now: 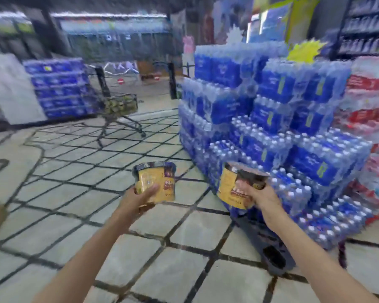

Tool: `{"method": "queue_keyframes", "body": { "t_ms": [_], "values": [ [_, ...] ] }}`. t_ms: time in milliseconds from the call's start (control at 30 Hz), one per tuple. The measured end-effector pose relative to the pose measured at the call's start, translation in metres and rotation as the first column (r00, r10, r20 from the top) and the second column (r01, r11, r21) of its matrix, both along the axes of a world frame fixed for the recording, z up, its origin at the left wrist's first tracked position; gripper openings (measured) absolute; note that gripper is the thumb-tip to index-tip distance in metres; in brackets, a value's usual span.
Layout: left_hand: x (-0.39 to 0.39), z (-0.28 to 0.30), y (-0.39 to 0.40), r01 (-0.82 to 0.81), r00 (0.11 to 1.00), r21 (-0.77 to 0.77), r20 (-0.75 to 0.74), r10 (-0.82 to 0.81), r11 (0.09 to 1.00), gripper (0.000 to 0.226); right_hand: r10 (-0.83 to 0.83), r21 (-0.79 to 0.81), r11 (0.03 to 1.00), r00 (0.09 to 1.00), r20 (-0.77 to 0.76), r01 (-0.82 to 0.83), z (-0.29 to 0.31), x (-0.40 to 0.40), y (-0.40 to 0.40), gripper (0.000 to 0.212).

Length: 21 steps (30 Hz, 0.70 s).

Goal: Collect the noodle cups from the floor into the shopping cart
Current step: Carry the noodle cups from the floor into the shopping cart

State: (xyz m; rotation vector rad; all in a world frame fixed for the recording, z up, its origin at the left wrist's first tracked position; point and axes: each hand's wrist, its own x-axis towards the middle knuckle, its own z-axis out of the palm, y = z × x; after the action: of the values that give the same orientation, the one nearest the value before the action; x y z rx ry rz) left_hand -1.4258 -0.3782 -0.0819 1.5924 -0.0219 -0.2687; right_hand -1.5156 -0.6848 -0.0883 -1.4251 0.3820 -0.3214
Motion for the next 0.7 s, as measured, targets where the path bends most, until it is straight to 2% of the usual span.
{"method": "queue_keyframes", "body": {
  "t_ms": [67,100,167,267,400,467,600,633,700],
  "values": [
    [0.011,0.005,0.063,-0.101,0.995,-0.003,-0.004,0.101,0.995,0.058,0.074,0.008,0.997,0.997,0.001,-0.074,0.006,0.043,0.048,0.095],
    [0.015,0.006,0.092,-0.151,0.989,-0.006,-0.005,0.151,0.989,0.067,0.116,0.004,0.993,0.993,0.0,-0.116,0.008,0.065,0.074,0.092],
    [0.028,0.008,0.146,-0.232,0.973,-0.015,-0.01,0.232,0.973,0.072,0.19,-0.001,0.982,0.982,-0.005,-0.19,0.014,0.104,0.125,0.073],
    [0.051,0.012,0.21,-0.29,0.957,0.007,0.013,0.29,0.957,0.073,0.297,0.014,0.955,0.955,-0.011,-0.297,0.023,0.155,0.191,0.052],
    [0.095,0.016,0.265,-0.332,0.943,0.026,0.027,0.332,0.943,0.064,0.39,0.036,0.92,0.92,-0.029,-0.389,0.033,0.209,0.251,0.044],
    [0.12,0.017,0.279,-0.339,0.94,0.032,0.039,0.338,0.94,0.063,0.417,0.019,0.909,0.908,-0.034,-0.417,0.037,0.235,0.269,0.05],
    [0.177,0.015,0.29,-0.331,0.943,-0.005,0.033,0.331,0.943,0.064,0.458,-0.042,0.885,0.885,-0.086,-0.463,0.038,0.289,0.285,0.085],
    [0.194,0.014,0.289,-0.326,0.945,-0.013,0.03,0.327,0.945,0.063,0.458,-0.052,0.884,0.883,-0.105,-0.465,0.038,0.306,0.287,0.083],
    [0.231,0.01,0.288,-0.328,0.944,-0.017,0.03,0.328,0.945,0.059,0.466,-0.072,0.877,0.877,-0.119,-0.476,0.038,0.342,0.288,0.064]
  ]
}}
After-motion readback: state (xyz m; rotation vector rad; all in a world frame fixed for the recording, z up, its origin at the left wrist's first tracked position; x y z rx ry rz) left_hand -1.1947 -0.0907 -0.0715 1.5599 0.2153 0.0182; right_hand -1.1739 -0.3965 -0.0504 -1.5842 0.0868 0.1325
